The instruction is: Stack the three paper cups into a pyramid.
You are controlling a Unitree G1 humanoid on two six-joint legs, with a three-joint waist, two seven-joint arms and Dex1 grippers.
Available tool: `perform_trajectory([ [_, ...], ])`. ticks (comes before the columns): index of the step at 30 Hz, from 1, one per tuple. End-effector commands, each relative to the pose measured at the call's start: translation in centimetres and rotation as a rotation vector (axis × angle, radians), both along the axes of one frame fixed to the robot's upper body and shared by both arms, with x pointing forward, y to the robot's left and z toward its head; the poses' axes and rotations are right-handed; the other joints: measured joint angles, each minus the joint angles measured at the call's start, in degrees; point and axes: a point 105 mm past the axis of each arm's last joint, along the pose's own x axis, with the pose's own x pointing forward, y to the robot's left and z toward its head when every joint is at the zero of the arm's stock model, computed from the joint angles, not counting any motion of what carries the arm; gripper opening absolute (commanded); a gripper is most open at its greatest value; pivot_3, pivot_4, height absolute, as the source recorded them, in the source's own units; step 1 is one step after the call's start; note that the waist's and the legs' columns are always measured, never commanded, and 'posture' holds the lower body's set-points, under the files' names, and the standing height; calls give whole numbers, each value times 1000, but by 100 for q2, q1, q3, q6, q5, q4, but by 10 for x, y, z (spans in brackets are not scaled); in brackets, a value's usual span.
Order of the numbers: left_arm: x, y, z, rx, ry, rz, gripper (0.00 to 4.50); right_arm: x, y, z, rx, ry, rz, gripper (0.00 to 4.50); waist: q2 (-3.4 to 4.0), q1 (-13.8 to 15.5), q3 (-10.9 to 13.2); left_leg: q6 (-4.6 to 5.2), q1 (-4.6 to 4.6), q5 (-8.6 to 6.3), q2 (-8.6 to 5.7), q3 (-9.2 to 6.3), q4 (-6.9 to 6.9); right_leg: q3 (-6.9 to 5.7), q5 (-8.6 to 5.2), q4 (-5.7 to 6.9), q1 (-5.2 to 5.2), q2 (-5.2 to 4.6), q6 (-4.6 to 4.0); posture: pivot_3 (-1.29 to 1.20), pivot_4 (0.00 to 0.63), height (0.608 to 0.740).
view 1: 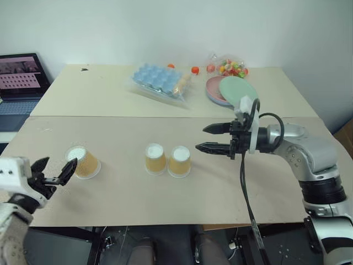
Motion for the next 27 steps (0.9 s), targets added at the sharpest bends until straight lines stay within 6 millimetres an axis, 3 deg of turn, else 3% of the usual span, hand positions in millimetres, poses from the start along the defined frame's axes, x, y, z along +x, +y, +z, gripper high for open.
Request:
perform_trajectory([
  [1, 3, -6, 2, 55, -48, 3, 4500, -5, 1, 14, 16, -66, 5, 4487, -1, 0, -1, 0, 0, 0, 0, 0, 0, 0, 0, 0, 0, 0, 0, 0, 150, 736],
  [5, 13, -11, -6, 58, -55, -3, 4500, -7, 1, 16, 19, -76, -4, 4487, -1, 4, -1, 0, 0, 0, 4, 1, 1, 0, 1, 0, 0, 5, -1, 0, 150, 736],
  [15, 49, -19, 2, 89, -124, -40, 4500, -12, 0, 17, 21, -82, -32, 4487, -2, 7, -1, 1, -1, 0, 7, 3, 2, -1, 1, -2, 0, 9, -1, 0, 150, 736],
  [20, 54, -22, 0, 83, -129, -57, 4500, -15, -2, 16, 17, -80, -45, 4487, -2, -11, -1, 1, -6, 0, 9, 4, 1, 0, 2, -4, -4, 8, 0, 0, 150, 736],
  [26, 54, -26, -4, 76, -118, -73, 2673, -16, -5, 16, 12, -80, -65, 4500, -2, -5, -1, 1, -4, 0, 13, 5, 1, -2, 2, -3, -4, 10, -1, 0, 150, 736],
  [27, 55, -26, -3, 80, -120, -72, 2672, -16, -6, 16, 11, -79, -68, 4500, -2, -4, -1, 1, -4, 0, 13, 5, 2, -1, 2, -3, -3, 10, -1, 0, 150, 736],
])
